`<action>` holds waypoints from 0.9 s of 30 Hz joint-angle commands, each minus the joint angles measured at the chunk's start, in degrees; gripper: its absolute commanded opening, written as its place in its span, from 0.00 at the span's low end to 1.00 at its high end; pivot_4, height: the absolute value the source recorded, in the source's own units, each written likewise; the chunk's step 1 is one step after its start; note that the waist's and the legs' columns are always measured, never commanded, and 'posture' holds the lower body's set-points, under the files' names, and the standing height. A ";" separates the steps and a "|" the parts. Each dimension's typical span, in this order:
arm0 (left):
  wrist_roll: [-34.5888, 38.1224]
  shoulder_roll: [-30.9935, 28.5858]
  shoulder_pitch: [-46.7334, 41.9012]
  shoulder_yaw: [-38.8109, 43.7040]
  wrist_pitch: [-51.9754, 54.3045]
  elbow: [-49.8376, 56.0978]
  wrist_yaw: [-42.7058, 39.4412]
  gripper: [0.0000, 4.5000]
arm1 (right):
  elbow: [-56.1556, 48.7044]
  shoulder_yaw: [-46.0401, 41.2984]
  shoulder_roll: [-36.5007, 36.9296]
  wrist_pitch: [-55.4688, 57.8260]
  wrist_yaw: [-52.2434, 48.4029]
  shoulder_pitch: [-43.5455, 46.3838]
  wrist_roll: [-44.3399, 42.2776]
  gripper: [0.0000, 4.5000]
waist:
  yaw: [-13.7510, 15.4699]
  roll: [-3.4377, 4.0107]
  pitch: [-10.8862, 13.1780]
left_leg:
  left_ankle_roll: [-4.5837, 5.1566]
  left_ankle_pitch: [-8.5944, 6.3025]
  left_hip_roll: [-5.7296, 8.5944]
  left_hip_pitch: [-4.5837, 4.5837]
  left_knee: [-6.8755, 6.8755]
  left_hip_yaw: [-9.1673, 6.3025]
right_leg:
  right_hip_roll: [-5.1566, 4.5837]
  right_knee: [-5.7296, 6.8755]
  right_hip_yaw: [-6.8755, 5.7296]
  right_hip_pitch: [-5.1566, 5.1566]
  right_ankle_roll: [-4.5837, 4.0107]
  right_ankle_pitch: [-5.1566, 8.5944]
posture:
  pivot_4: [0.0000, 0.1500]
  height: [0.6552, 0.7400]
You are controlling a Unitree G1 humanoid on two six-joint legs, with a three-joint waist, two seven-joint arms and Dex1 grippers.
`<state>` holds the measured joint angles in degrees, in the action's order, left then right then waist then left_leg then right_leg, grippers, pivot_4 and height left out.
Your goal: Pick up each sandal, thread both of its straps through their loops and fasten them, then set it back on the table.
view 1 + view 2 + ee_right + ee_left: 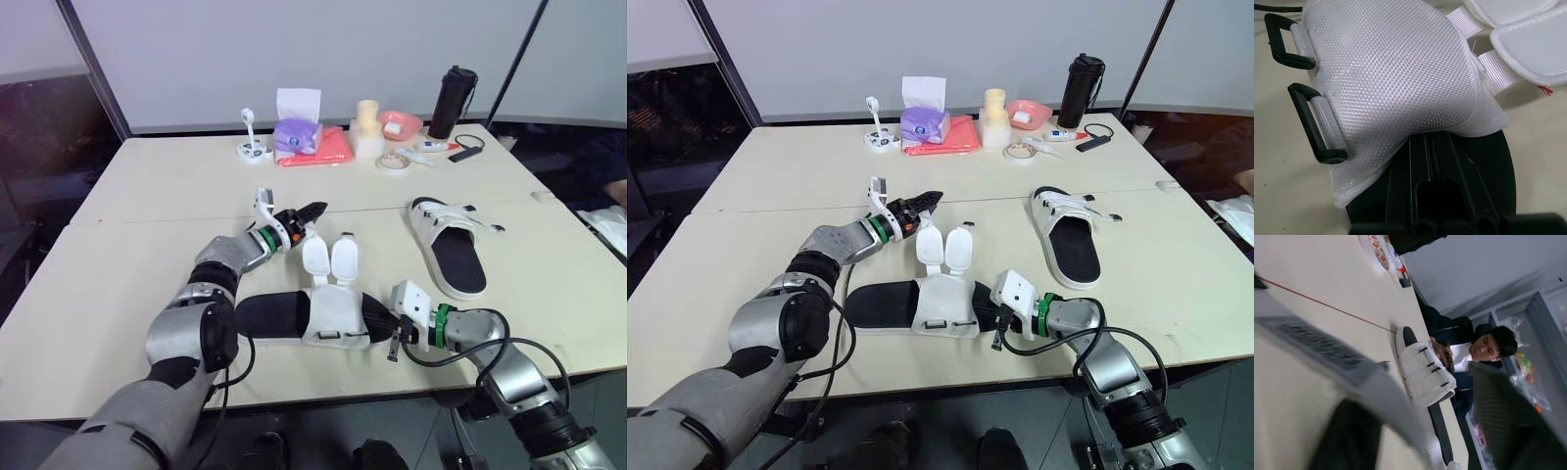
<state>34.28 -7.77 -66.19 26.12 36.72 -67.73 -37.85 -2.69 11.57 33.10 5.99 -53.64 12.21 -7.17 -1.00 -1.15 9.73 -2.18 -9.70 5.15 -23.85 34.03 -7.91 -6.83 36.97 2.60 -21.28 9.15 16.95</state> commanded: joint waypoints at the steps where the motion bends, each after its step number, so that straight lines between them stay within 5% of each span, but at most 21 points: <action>1: 0.07 -0.83 -2.63 0.07 0.32 1.80 -2.39 0.12 | 1.93 3.62 0.76 2.37 -1.40 -2.39 2.38 0.00 | 0.01 0.00 0.00 | 0.00 0.00 0.00 0.00 0.00 0.00 | 0.00 0.00 0.00 0.00 0.00 0.00 | 1.00 0.93; 2: 0.09 -0.89 -2.67 -0.26 0.80 2.54 -3.24 0.01 | 1.94 3.62 0.80 2.38 -1.44 -2.40 2.40 0.00 | 0.01 0.00 0.00 | 0.00 0.00 0.00 0.00 0.00 0.00 | 0.00 0.00 0.00 0.00 0.00 0.00 | 1.00 0.93; 6: 0.01 -1.13 -1.40 -3.96 3.25 9.56 -11.36 0.01 | 1.86 3.68 0.91 2.44 -1.62 -2.40 2.44 0.00 | -0.02 -0.01 0.01 | 0.00 0.00 0.00 0.00 0.00 0.00 | 0.00 0.00 -0.01 0.01 0.00 0.00 | 1.00 0.93; 15: 1.98 -5.88 17.42 -25.30 7.98 52.73 -35.40 0.01 | 2.57 4.35 1.28 2.21 -2.28 -1.68 2.75 0.00 | -0.11 0.03 -0.01 | -0.05 -0.02 -0.09 0.00 -0.10 0.03 | 0.01 -0.01 0.04 -0.04 -0.07 0.01 | 1.00 0.93; 20: -7.72 -9.14 28.36 -37.97 -10.20 66.55 -40.54 0.01 | 2.86 4.56 1.77 2.15 -2.91 -1.19 2.65 0.00 | 0.33 0.05 -0.06 | -0.09 -0.06 -0.12 0.15 -0.09 0.03 | -0.01 -0.16 0.05 0.19 -0.18 0.05 | 1.00 0.93; 27: -14.97 -13.07 32.72 -45.43 -24.86 69.54 -44.79 0.01 | 2.73 5.34 2.27 2.23 -3.97 -1.03 2.57 0.00 | 0.31 0.13 -0.13 | -0.13 -0.20 -0.26 0.17 -0.14 -0.09 | -0.01 -0.62 0.01 0.38 -0.46 0.16 | 1.00 0.93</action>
<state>21.11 -20.37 -34.00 -17.83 15.60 0.30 -81.36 -2.18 12.78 34.76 5.98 -55.41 13.56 -6.91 -0.69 -1.02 9.60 -2.24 -9.92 4.88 -23.67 33.89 -7.99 -6.83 36.30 2.62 -20.89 8.69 17.10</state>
